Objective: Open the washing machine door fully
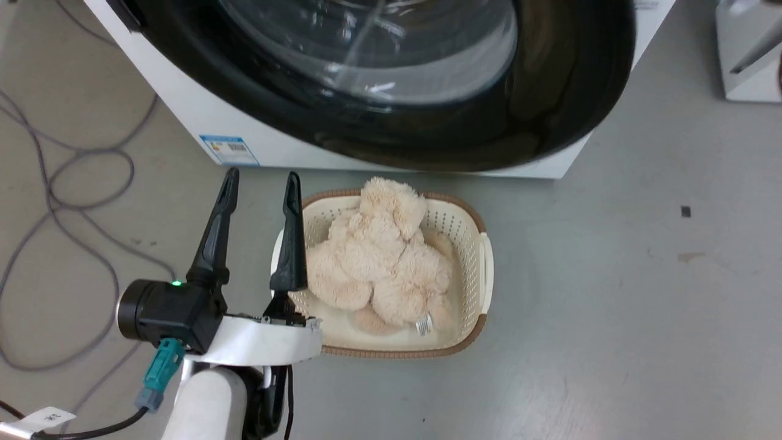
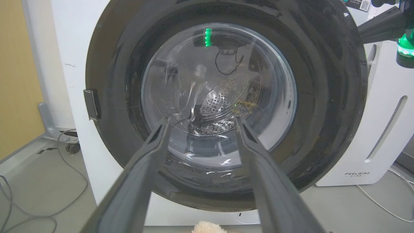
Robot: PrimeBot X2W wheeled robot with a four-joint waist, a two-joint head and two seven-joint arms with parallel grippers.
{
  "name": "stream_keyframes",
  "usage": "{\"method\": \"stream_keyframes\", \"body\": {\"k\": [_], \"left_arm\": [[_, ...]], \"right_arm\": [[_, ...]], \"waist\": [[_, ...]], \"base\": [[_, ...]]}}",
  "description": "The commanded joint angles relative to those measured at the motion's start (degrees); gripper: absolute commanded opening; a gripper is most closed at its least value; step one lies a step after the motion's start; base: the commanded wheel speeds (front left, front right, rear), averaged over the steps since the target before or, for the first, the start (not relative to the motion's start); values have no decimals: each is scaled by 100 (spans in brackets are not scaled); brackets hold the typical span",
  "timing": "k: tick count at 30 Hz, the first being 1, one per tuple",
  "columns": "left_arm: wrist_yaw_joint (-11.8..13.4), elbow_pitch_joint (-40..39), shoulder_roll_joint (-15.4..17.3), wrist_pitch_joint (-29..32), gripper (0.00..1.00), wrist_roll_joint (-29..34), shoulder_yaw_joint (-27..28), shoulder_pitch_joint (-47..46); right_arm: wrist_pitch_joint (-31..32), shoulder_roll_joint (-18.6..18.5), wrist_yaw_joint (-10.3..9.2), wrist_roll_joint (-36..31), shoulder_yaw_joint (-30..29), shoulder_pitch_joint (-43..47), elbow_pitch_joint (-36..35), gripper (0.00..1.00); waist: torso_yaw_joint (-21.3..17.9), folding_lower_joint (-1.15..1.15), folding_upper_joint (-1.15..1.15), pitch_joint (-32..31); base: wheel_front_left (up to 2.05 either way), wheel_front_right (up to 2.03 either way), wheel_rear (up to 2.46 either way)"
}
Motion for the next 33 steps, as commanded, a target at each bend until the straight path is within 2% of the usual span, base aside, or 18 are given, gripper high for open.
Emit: {"method": "stream_keyframes", "body": {"k": [1,20,33], "left_arm": [[9,40,4,-30,100,23,8,101],[-34,587,24,-30,100,283,269,895],[-71,880,35,-30,100,362,318,1284]], "right_arm": [[90,75,7,40,35,238,-59,0],[865,96,7,493,-93,1840,-1170,0],[1594,318,7,725,-69,3415,-2569,0]], "waist": [[-18,0,0,-112],[-87,0,0,-1109],[-126,0,0,-1670]], "base": [[0,0,0],[0,0,0],[0,0,0]]}}
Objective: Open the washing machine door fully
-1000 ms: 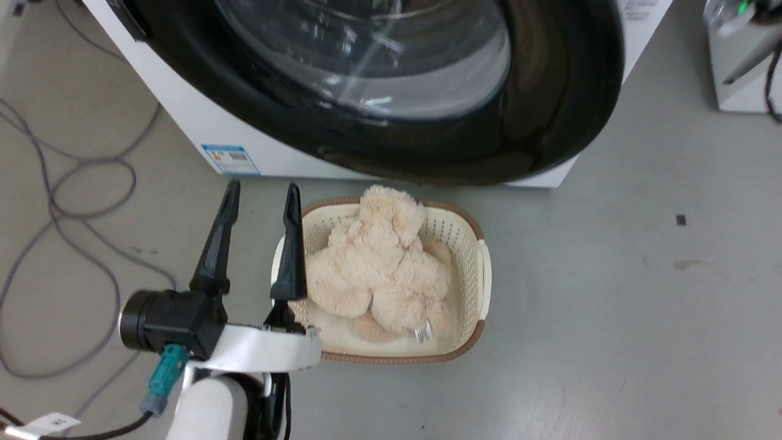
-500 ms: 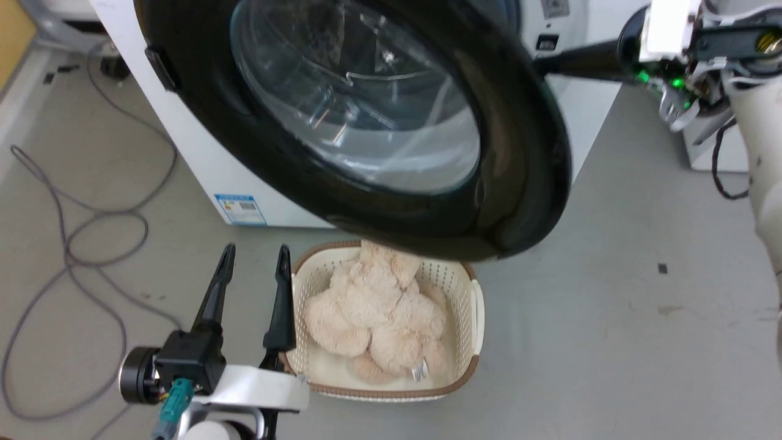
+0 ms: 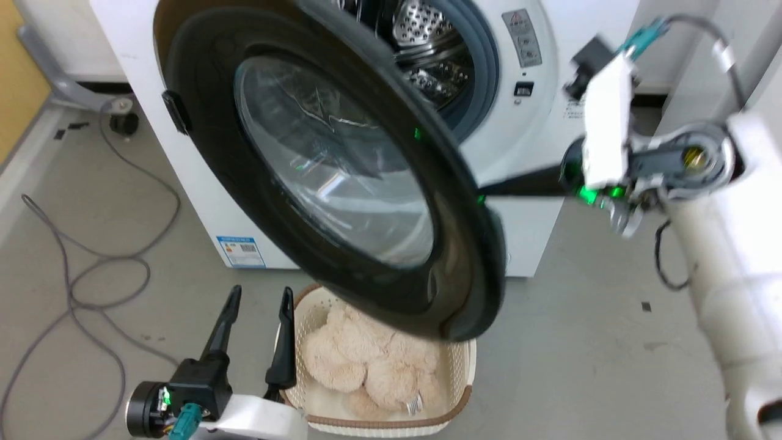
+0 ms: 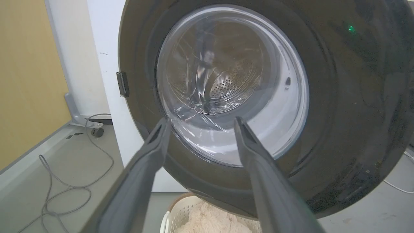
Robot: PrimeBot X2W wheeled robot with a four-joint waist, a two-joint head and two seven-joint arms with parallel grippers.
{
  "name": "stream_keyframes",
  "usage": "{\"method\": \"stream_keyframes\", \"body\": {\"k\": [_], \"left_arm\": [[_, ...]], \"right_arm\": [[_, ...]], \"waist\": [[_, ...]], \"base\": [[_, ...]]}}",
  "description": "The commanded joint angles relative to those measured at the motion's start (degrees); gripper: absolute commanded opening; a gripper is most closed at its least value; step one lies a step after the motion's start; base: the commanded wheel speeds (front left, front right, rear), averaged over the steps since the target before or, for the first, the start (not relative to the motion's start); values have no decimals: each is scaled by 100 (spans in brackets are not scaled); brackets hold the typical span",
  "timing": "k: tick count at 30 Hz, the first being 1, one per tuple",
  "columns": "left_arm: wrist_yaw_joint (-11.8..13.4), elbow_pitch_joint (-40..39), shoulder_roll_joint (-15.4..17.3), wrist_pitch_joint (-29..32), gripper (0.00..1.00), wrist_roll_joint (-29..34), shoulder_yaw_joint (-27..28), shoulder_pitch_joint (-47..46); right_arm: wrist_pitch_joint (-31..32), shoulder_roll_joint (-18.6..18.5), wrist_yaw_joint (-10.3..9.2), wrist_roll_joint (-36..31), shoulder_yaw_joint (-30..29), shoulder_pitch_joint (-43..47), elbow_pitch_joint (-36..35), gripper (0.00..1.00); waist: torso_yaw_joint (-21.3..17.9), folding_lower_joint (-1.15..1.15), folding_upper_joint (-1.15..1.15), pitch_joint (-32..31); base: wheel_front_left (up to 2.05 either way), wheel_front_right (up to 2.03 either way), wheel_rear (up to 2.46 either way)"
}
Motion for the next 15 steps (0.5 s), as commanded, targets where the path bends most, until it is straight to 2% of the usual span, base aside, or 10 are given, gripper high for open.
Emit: {"method": "stream_keyframes", "body": {"k": [1,15], "left_arm": [[-16,21,30,-30,100,44,10,116],[-46,165,124,-30,100,73,-27,269]], "right_arm": [[56,62,6,46,12,200,-97,0],[370,516,6,-56,-285,1563,-1466,0]], "waist": [[23,1,0,-63],[279,1,0,-239]], "base": [[0,0,0],[0,0,0]]}}
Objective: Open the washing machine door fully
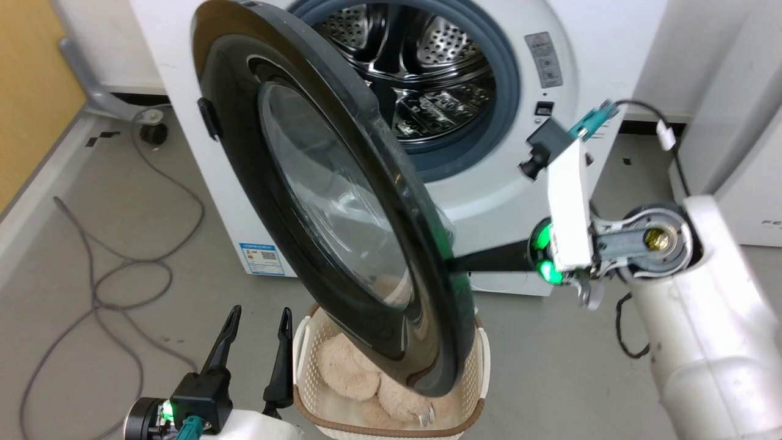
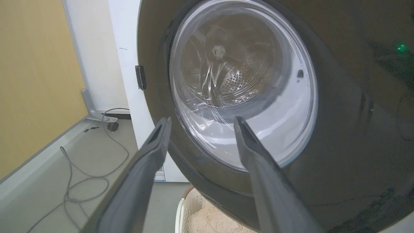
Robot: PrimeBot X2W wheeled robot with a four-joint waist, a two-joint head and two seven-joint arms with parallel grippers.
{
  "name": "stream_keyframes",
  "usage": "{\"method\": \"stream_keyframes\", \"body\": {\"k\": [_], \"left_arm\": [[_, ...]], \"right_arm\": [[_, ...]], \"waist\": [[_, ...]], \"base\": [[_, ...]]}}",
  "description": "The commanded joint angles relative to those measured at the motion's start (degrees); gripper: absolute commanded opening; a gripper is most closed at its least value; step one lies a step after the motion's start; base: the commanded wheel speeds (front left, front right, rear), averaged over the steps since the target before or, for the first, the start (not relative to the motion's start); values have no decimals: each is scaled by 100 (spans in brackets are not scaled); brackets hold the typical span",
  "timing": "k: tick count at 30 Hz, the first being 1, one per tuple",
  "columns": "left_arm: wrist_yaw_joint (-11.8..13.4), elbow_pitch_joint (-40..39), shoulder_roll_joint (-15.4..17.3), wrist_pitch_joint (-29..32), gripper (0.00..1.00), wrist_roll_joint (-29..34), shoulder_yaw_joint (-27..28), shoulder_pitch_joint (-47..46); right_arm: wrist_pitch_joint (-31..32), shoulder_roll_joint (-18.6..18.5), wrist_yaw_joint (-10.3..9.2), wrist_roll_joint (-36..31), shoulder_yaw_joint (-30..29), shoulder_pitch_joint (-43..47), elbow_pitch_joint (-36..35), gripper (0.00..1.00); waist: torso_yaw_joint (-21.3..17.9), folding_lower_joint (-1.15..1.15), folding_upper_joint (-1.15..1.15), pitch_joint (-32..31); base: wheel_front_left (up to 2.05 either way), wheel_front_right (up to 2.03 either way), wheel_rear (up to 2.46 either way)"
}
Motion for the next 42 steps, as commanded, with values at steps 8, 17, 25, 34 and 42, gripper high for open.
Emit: {"method": "stream_keyframes", "body": {"k": [8,17,25,34,42], "left_arm": [[7,89,31,-30,100,-1,34,97],[60,177,32,-30,100,-44,36,140],[95,300,37,-30,100,-91,42,124],[102,466,105,-30,100,-141,92,150],[82,548,208,-30,100,-204,157,122]], "right_arm": [[165,200,6,46,-44,546,-503,0],[-700,224,6,158,-420,1314,-1099,0],[-2730,226,6,100,-971,2561,-1774,50],[-5227,226,6,-594,-1422,4142,-1897,100],[-7434,227,6,-2353,-1774,4776,-1682,100]], "waist": [[116,1,0,-33],[36,1,0,-44],[-125,1,0,-83],[-347,1,0,-167],[-449,1,0,-214]], "base": [[0,0,0],[0,0,0],[0,0,0],[0,0,0],[0,0,0]]}}
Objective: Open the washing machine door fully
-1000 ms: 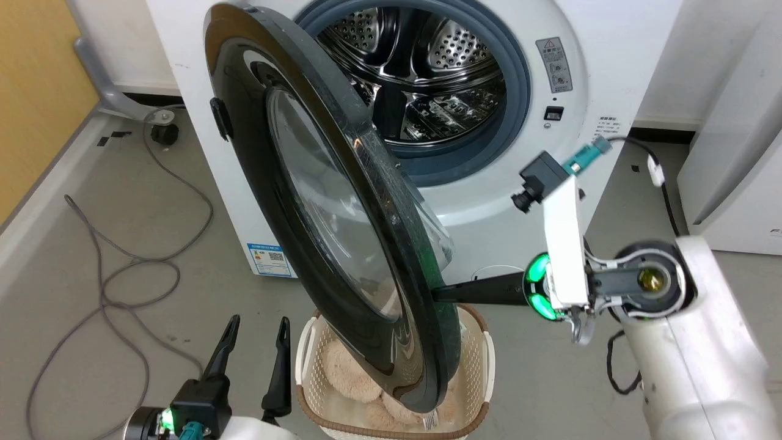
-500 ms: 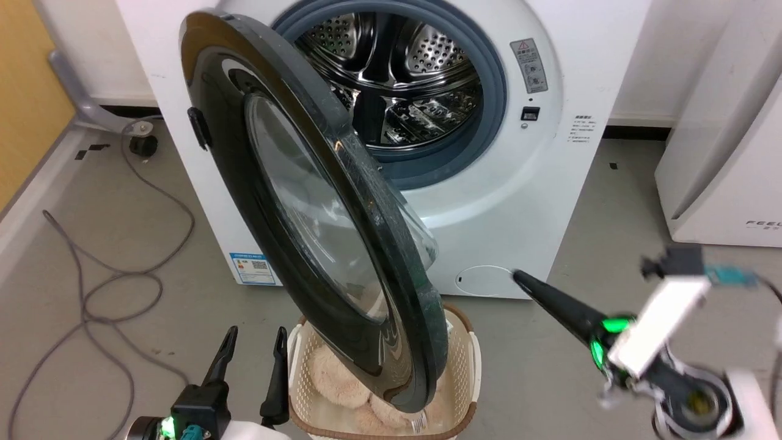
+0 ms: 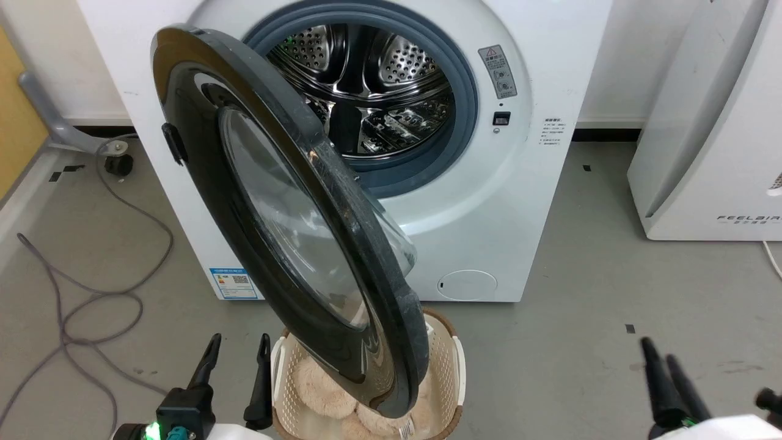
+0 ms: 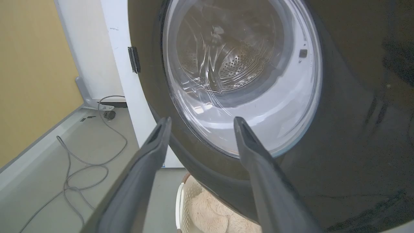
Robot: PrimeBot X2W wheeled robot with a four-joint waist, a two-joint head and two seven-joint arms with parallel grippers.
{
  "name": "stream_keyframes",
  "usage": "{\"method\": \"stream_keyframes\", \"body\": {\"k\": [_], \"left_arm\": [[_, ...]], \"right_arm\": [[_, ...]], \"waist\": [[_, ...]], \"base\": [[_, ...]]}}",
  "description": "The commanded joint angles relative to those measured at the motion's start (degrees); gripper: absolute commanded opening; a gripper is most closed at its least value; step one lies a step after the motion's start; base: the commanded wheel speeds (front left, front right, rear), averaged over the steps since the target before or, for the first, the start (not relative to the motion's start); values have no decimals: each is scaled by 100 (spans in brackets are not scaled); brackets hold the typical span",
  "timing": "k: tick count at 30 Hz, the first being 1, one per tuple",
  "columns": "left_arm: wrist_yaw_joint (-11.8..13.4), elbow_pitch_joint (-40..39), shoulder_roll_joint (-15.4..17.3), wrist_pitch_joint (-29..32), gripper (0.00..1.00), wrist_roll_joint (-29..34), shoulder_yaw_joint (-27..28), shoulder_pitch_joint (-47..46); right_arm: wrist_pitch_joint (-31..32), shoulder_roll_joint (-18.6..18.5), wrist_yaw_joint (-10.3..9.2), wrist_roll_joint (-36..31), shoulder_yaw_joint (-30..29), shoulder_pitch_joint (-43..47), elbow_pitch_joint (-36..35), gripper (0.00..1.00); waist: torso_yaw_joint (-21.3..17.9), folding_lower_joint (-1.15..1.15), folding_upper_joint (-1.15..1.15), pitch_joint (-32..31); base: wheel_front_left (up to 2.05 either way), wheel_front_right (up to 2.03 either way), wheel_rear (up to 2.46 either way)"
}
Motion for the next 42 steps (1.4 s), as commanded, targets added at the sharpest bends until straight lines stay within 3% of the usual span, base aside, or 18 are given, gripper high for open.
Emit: {"method": "stream_keyframes", "body": {"k": [1,9,17,29,30,32,33,42], "left_arm": [[-14,19,33,-30,100,-38,19,21],[17,16,64,-30,100,-72,44,42],[51,5,75,-30,100,-92,55,25],[65,80,121,-30,100,-68,-36,2],[67,93,123,-30,94,-71,-43,3],[63,115,128,-27,10,-83,-57,0],[60,123,129,-21,0,-91,-65,-2],[67,-84,122,15,0,-193,-74,-36]], "right_arm": [[-307,8,6,-291,-93,96,17,100],[-1331,8,6,-2268,-392,152,-545,100],[-1139,8,6,-3771,45,367,-1228,100],[-847,8,6,-4183,364,675,-1139,100],[-834,8,6,-4220,371,670,-1111,100],[-866,8,6,-4256,385,649,-1089,100],[-880,8,6,-4258,392,642,-1079,100],[-888,8,6,-4245,369,624,-1003,100]], "waist": [[-13,1,0,-15],[-45,1,0,-34],[-33,1,0,-15],[22,1,0,-3],[23,1,0,-6],[26,1,0,-12],[27,1,0,-15],[5,1,0,-22]], "base": [[0,0,0],[0,0,0],[0,0,0],[0,0,0],[0,0,0],[0,0,0],[0,0,0],[0,0,0]]}}
